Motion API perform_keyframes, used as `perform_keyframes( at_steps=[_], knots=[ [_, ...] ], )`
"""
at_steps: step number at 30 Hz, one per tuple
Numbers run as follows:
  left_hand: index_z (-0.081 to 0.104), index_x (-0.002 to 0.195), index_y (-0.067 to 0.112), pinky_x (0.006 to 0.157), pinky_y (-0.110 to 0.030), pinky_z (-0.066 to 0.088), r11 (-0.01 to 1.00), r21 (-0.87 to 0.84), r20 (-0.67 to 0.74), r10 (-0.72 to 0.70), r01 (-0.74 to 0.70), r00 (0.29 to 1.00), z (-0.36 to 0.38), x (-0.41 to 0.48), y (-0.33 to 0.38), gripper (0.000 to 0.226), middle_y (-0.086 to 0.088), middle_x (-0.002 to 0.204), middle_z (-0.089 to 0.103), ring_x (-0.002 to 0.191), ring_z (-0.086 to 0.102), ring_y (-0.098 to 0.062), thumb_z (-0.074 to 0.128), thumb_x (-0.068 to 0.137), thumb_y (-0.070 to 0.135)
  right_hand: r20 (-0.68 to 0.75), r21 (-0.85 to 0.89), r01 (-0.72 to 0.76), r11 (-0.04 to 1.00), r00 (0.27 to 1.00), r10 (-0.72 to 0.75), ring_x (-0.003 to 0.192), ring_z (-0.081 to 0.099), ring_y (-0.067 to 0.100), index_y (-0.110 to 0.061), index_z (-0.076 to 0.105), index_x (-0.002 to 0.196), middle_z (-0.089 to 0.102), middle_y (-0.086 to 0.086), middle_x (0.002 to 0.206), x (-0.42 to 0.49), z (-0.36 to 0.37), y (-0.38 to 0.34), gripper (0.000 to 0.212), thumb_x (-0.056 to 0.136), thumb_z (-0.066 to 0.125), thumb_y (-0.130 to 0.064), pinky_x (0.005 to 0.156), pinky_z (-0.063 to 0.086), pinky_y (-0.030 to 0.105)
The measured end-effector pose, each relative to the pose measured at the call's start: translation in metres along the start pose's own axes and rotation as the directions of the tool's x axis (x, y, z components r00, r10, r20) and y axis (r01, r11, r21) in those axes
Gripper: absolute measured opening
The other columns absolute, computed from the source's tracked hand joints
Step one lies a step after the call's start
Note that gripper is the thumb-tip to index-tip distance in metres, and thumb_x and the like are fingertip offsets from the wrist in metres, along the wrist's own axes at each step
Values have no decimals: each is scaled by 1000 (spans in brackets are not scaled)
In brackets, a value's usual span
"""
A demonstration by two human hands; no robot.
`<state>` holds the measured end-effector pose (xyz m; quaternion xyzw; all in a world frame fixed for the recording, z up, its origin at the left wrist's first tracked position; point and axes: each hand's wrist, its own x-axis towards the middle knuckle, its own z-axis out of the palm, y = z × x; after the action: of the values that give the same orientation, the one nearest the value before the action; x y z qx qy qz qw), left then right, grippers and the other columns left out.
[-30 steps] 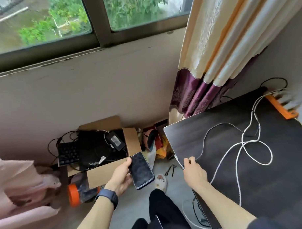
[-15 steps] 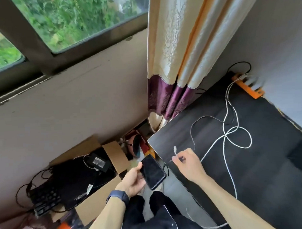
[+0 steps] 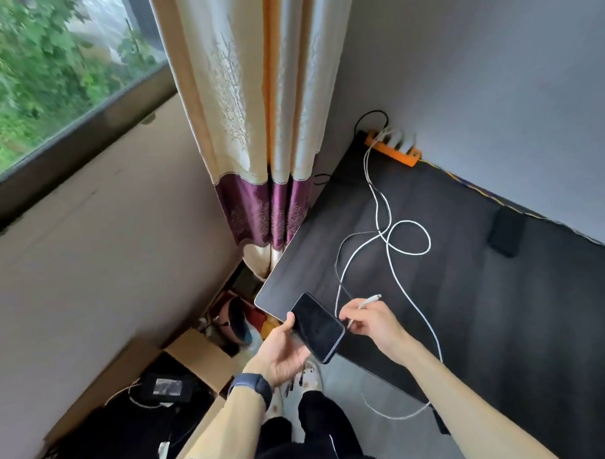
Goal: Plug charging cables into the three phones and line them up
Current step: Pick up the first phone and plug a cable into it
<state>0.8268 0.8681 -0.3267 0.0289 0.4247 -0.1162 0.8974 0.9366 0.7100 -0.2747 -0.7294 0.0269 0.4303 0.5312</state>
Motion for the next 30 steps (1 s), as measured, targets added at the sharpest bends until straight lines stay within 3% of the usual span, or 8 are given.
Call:
perform_keyframes(
  at_steps=[3, 9, 13, 15, 20, 25, 28, 30],
  knots=[
    [54, 121, 0, 64, -54, 60, 998, 27, 22, -59, 59, 998, -6, -3, -6, 40, -27, 101, 71, 85, 73, -40, 40, 103, 32, -20, 95, -13, 995, 1000, 15, 61, 51, 13, -13, 72, 67, 57, 1, 66, -9, -6, 4, 18, 84, 66, -13, 69, 46, 27],
    [45, 140, 5, 62, -51, 60, 996, 40, -44, -83, 85, 996, -29, 9, -6, 49, -26, 117, 67, 90, 72, -40, 44, 101, 36, -51, 200, -5, 980, 999, 15, 63, 50, 14, -10, 69, 70, 55, 2, 67, -22, -19, 3, 27, 94, 57, -4, 66, 41, 27],
    [51, 134, 4, 60, -45, 61, 984, 174, -147, -13, 39, 989, -28, 8, -9, 49, -22, 113, 66, 88, 73, -34, 53, 97, 35, -77, 221, 30, 975, 997, -14, 66, 53, 13, -12, 70, 74, 55, 2, 69, -28, -28, -9, 17, 90, 63, -13, 70, 42, 28],
    [54, 132, 3, 68, -45, 62, 977, 214, -163, 22, 13, 986, -28, 11, -6, 50, -21, 112, 68, 98, 70, -32, 58, 93, 36, -101, 270, 44, 962, 995, -17, 69, 55, 15, -12, 71, 77, 57, 2, 71, -28, -33, -17, 22, 95, 59, -11, 71, 43, 29],
    [55, 130, 2, 88, -47, 56, 970, 214, 14, -125, 119, 992, -17, 10, -1, 50, -20, 114, 70, 97, 72, -32, 54, 95, 38, -88, 516, 88, 852, 995, -50, 76, 53, 18, -11, 68, 82, 55, 3, 79, -34, -52, -44, 20, 97, 56, -13, 75, 42, 31],
    [51, 136, 5, 83, -50, 59, 999, 26, 179, -39, 34, 983, 27, 16, -14, 52, -20, 123, 65, 103, 69, -37, 47, 98, 41, 12, 605, 62, 793, 996, -87, 68, 54, 17, -10, 64, 78, 53, 3, 72, -43, -76, -60, 10, 85, 61, -17, 74, 40, 31],
    [57, 125, 2, 70, -47, 61, 998, -39, 212, 64, -57, 975, 57, 22, -2, 51, -21, 112, 71, 96, 72, -35, 44, 99, 43, 40, 571, 49, 820, 995, -87, 62, 48, 17, -11, 60, 72, 46, 2, 67, -51, -96, -60, 10, 81, 62, -15, 70, 37, 30],
    [59, 123, 4, 63, -43, 61, 990, -24, 175, 142, -140, 974, 72, 24, 11, 47, -17, 103, 75, 89, 74, -30, 44, 99, 43, -33, 496, 75, 865, 997, -68, 61, 47, 16, -10, 61, 74, 47, 1, 66, -51, -110, -55, 7, 78, 64, -15, 69, 38, 29]
  ],
)
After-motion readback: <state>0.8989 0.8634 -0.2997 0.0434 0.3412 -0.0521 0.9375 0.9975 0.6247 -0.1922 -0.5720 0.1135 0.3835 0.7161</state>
